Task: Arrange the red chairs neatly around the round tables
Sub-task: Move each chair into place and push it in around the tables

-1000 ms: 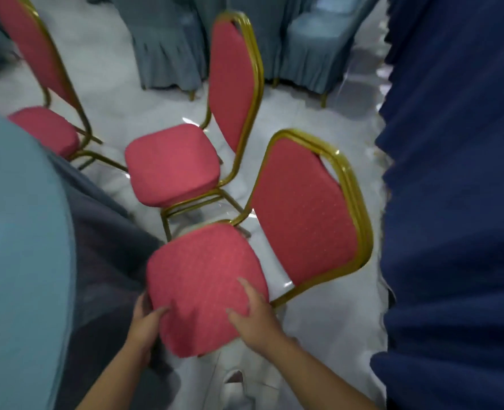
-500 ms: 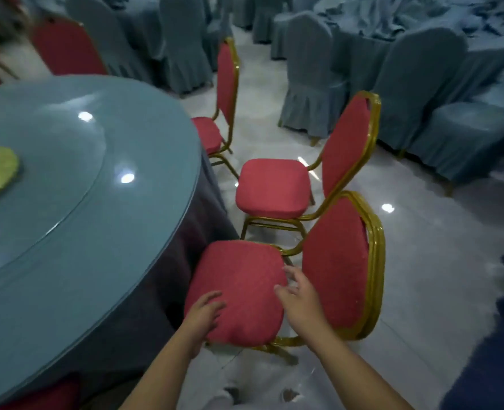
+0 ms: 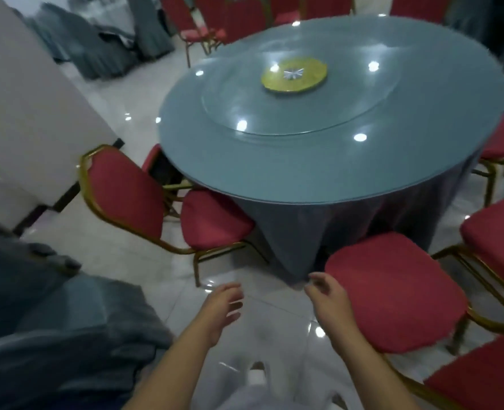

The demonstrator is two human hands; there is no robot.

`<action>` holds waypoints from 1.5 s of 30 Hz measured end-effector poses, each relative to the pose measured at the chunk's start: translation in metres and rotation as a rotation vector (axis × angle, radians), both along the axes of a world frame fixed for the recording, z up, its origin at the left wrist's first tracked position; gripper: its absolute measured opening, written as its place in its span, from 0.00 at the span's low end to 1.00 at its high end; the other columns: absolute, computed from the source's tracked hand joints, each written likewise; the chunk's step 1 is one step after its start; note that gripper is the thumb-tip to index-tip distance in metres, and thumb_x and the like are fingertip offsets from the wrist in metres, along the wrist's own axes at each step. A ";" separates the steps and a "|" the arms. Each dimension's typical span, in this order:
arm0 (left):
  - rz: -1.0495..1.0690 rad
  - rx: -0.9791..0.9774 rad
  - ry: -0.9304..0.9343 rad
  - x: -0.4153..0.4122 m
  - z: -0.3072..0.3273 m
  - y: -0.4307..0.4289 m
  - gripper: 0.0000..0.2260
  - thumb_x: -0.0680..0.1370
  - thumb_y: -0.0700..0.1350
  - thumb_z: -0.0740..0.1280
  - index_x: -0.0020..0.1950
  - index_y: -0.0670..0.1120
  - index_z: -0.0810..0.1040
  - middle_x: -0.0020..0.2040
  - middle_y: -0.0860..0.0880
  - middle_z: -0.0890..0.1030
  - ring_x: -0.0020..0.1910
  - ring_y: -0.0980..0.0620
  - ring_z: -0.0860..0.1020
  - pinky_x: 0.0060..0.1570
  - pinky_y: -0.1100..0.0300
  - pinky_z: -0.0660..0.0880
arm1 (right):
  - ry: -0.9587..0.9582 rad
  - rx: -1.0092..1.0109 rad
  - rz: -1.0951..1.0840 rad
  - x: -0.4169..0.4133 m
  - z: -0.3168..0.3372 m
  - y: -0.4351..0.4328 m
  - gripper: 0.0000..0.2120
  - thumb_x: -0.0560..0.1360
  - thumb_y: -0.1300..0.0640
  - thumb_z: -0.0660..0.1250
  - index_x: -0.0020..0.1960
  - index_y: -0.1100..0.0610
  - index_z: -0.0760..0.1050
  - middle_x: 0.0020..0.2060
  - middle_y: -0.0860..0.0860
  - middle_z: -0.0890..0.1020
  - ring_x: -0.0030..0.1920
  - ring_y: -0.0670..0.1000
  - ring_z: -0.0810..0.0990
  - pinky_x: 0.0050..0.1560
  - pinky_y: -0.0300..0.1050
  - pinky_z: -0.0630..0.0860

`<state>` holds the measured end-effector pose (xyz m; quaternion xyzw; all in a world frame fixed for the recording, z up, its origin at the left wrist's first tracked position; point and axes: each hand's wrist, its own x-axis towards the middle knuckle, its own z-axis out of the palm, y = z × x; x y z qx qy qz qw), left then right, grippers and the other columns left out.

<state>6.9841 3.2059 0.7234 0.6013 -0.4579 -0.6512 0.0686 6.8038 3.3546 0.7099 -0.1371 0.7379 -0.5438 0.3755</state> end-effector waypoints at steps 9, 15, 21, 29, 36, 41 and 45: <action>0.263 0.047 0.132 0.154 -0.021 -0.047 0.10 0.82 0.44 0.63 0.63 0.47 0.77 0.57 0.44 0.81 0.56 0.46 0.81 0.55 0.51 0.80 | 0.066 0.141 0.273 0.123 0.011 -0.101 0.09 0.77 0.58 0.67 0.56 0.48 0.77 0.53 0.48 0.80 0.48 0.46 0.78 0.42 0.41 0.73; 0.375 -0.021 0.253 0.237 -0.009 -0.138 0.08 0.82 0.45 0.65 0.60 0.48 0.79 0.57 0.44 0.82 0.56 0.45 0.81 0.52 0.53 0.81 | 0.158 0.131 0.420 0.212 0.028 -0.187 0.13 0.76 0.58 0.69 0.57 0.44 0.76 0.46 0.45 0.79 0.50 0.54 0.80 0.39 0.34 0.72; 0.459 -0.054 0.346 0.272 0.003 -0.211 0.09 0.82 0.47 0.65 0.60 0.49 0.80 0.55 0.46 0.83 0.55 0.46 0.82 0.52 0.52 0.82 | 0.186 0.123 0.466 0.247 0.045 -0.258 0.13 0.76 0.59 0.69 0.58 0.45 0.78 0.50 0.44 0.81 0.47 0.46 0.80 0.51 0.49 0.79; 0.508 -0.066 0.362 0.290 0.002 -0.332 0.08 0.80 0.47 0.68 0.57 0.50 0.82 0.52 0.47 0.86 0.50 0.48 0.85 0.47 0.55 0.81 | 0.138 -0.019 0.464 0.253 0.041 -0.435 0.11 0.76 0.62 0.69 0.55 0.48 0.79 0.51 0.47 0.82 0.47 0.44 0.82 0.39 0.33 0.76; 0.671 -0.109 0.225 0.326 0.020 -0.455 0.08 0.81 0.43 0.65 0.58 0.48 0.81 0.55 0.44 0.84 0.54 0.46 0.83 0.49 0.54 0.80 | 0.036 -0.096 0.578 0.267 0.052 -0.604 0.10 0.76 0.57 0.70 0.56 0.45 0.80 0.53 0.47 0.82 0.55 0.49 0.81 0.58 0.54 0.80; 0.780 -0.102 0.233 0.344 0.022 -0.513 0.09 0.82 0.44 0.63 0.60 0.46 0.79 0.56 0.44 0.82 0.56 0.45 0.82 0.47 0.56 0.79 | -0.025 -0.046 0.518 0.276 0.048 -0.698 0.10 0.78 0.54 0.67 0.59 0.49 0.77 0.55 0.52 0.81 0.54 0.52 0.80 0.52 0.49 0.80; 0.718 -0.050 0.224 0.337 0.018 -0.559 0.08 0.80 0.42 0.67 0.57 0.46 0.81 0.54 0.44 0.84 0.50 0.48 0.83 0.42 0.58 0.79 | -0.073 -0.087 0.486 0.283 0.046 -0.745 0.20 0.76 0.48 0.70 0.67 0.44 0.72 0.61 0.50 0.78 0.59 0.52 0.79 0.58 0.54 0.78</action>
